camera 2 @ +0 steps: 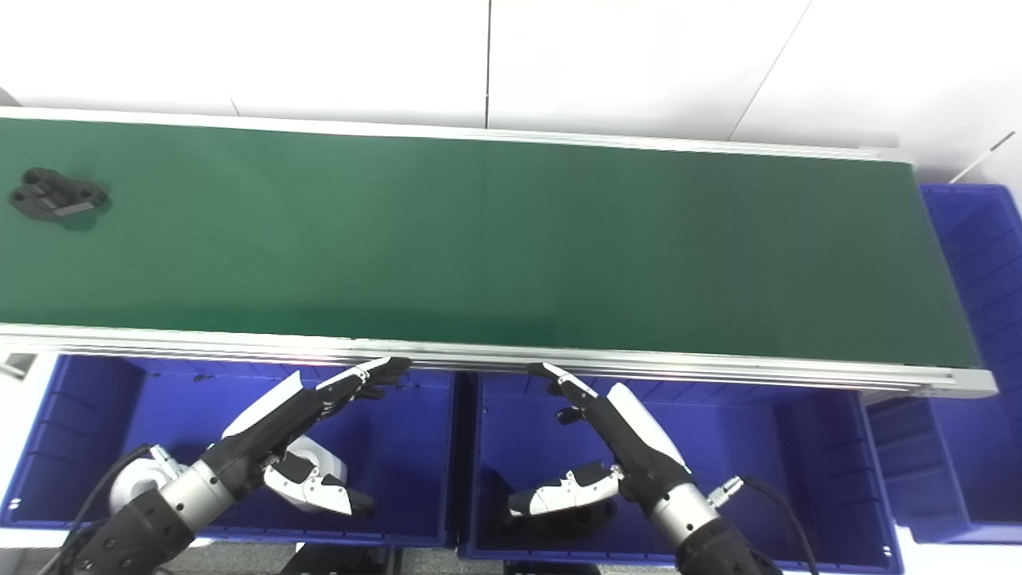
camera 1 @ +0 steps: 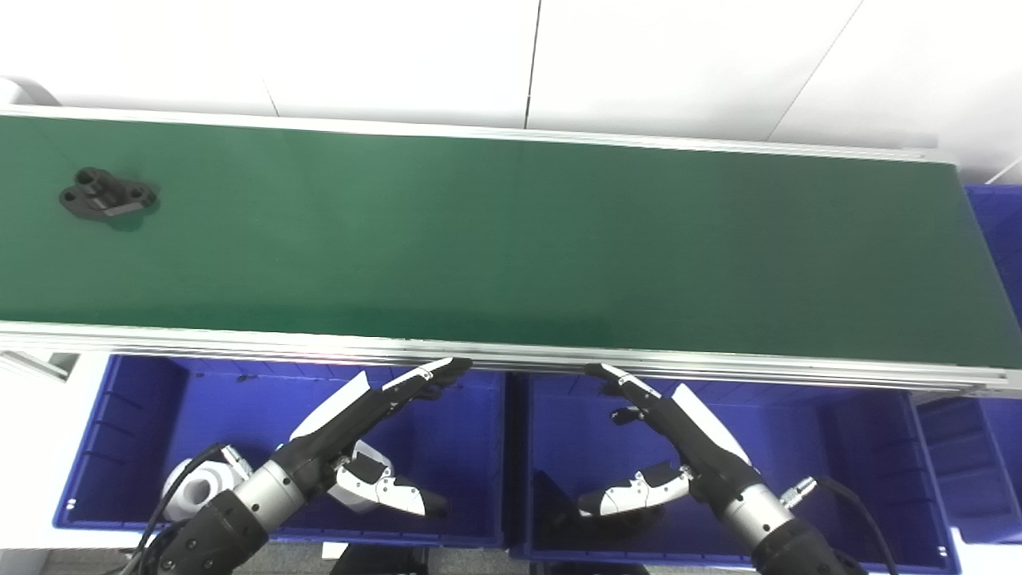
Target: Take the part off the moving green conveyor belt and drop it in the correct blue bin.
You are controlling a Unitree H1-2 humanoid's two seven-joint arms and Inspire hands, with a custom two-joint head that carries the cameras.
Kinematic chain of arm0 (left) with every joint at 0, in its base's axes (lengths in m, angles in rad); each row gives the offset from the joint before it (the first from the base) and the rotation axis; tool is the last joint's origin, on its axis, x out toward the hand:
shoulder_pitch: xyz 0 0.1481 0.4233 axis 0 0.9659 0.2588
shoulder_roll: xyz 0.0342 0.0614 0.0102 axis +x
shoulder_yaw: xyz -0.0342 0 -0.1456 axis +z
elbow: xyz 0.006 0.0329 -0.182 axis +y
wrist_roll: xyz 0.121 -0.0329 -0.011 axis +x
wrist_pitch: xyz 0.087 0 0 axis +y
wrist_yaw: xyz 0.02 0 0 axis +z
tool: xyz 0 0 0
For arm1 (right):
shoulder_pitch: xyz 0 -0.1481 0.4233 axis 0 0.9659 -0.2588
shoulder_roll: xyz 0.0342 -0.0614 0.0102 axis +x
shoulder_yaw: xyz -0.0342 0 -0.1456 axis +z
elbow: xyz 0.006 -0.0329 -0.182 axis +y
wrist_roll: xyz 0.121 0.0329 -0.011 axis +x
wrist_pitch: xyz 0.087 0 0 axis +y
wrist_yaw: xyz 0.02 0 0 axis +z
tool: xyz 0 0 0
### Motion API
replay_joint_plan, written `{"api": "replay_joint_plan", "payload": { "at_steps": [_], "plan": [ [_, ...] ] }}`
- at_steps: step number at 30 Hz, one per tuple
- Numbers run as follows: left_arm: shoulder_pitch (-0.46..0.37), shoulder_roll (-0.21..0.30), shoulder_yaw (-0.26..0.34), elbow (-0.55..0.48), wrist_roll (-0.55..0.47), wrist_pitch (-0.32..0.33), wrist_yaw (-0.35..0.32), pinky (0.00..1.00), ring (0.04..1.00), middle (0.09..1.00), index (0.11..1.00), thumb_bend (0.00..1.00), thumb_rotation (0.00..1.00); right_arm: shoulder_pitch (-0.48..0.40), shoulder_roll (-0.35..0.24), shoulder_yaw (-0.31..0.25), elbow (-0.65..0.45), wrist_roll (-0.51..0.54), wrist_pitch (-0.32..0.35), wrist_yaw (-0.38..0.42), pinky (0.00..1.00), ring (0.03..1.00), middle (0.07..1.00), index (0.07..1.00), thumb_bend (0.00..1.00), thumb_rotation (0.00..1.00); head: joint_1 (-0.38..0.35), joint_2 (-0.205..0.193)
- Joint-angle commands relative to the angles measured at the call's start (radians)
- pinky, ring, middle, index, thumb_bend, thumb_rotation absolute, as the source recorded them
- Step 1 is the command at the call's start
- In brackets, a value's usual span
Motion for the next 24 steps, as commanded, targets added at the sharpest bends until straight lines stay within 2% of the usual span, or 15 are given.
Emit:
{"api": "replay_joint_plan", "payload": {
  "at_steps": [1, 15, 24],
  "plan": [
    [0.003, 0.001, 0.002, -0.026, -0.02, -0.009, 0.004, 0.88, 0.928, 0.95, 0.932, 0.88, 0.33, 0.006, -0.007, -0.003, -0.031, -0.001, -0.024, -0.013, 0.79, 0.903, 0.927, 0.905, 1.0, 0.31, 0.002, 0.001],
    [-0.002, -0.013, 0.004, -0.003, -0.035, -0.026, 0.01, 0.83, 0.908, 0.945, 0.929, 0.88, 0.3, 0.002, -0.008, -0.008, -0.028, 0.018, -0.011, -0.003, 0.81, 0.913, 0.93, 0.898, 1.0, 0.28, 0.018, -0.002],
    [-0.005, -0.018, 0.005, 0.005, -0.036, -0.03, 0.009, 0.83, 0.901, 0.939, 0.925, 0.87, 0.29, -0.003, -0.009, -0.007, -0.016, 0.02, -0.031, -0.012, 0.79, 0.901, 0.924, 0.899, 1.0, 0.28, 0.019, -0.006]
  ]
}}
